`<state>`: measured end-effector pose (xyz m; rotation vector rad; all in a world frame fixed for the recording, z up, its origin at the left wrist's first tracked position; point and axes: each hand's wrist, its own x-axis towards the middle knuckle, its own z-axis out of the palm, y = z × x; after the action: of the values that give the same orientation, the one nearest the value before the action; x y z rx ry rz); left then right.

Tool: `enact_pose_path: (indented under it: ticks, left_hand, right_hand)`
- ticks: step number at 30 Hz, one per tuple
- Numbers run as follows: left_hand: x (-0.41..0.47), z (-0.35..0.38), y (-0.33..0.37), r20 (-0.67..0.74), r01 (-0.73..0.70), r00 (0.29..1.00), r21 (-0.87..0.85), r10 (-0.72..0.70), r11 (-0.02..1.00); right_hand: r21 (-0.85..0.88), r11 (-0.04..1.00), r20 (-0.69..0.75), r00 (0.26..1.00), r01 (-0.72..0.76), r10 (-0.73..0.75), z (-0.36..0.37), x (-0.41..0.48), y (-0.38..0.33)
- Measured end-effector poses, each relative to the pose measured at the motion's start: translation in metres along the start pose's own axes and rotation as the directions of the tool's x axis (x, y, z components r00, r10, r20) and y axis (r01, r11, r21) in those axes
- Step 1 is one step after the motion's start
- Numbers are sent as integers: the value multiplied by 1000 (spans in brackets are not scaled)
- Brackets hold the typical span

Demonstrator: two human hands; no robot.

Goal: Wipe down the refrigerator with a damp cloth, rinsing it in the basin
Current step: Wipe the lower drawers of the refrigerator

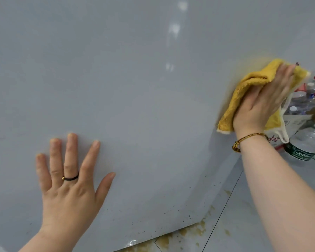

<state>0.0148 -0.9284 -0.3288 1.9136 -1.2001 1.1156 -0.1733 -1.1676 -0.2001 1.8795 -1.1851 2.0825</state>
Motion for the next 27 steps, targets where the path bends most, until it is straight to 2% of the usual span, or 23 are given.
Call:
enact_pose_path:
  ticks: [2, 4, 6, 8, 10, 12, 13, 15, 18, 20, 22, 23, 25, 27]
  left_hand:
    - [0, 1, -1, -11, -13, 1000, 4, 13, 1000]
    - [0, 0, -1, 2, -7, 1000, -9, 7, 1000]
    - [0, -3, 0, 12, 19, 1000, -32, -19, 999]
    - [1, -4, -2, 15, 7, 1000, -33, -7, 999]
    - [2, -3, -4, 16, -25, 1000, -29, 26, 999]
    - [2, -1, -4, 23, -23, 999, -31, 24, 999]
    - [1, 0, -3, 22, -13, 1000, -31, 14, 999]
    - [0, 1, 0, 22, 6, 1000, -48, -5, 999]
    - [-2, 1, 2, 49, 28, 999, -103, -23, 994]
    - [-1, -1, 1, 59, 21, 998, -129, -14, 991]
    - [-2, -3, 1, 68, 10, 998, -151, 0, 989]
    - [-5, -2, 2, 68, -7, 998, -162, 18, 987]
    - [-18, 3, 3, 66, -85, 993, -126, 94, 988]
    - [-33, 9, 4, 100, -137, 984, -86, 145, 987]
  right_hand:
    - [21, 998, 5, 998, -58, 58, 1, -5, 9]
    - [61, 970, 20, 972, -236, 235, 3, -27, 28]
    - [103, 877, 66, 883, -468, 464, 1, -63, 47]
    - [99, 745, 118, 751, -660, 650, -2, -104, 57]
    - [71, 640, 131, 643, -765, 754, -3, -128, 57]
    - [60, 594, 114, 596, -803, 795, -1, -119, 52]
    - [55, 610, 103, 612, -790, 784, 1, -104, 47]
    - [48, 720, 82, 721, -692, 688, 1, -65, 31]
    - [95, 898, 43, 903, -429, 427, 2, -28, 2]
    - [114, 963, -8, 969, -245, 248, 4, -36, -4]
    - [97, 981, -11, 985, -170, 172, 9, -67, 8]
    - [84, 978, 0, 981, -192, 193, 11, -87, 17]
    - [84, 936, 41, 940, -342, 339, 15, -129, 33]
    - [79, 828, 69, 832, -555, 551, 14, -170, 43]
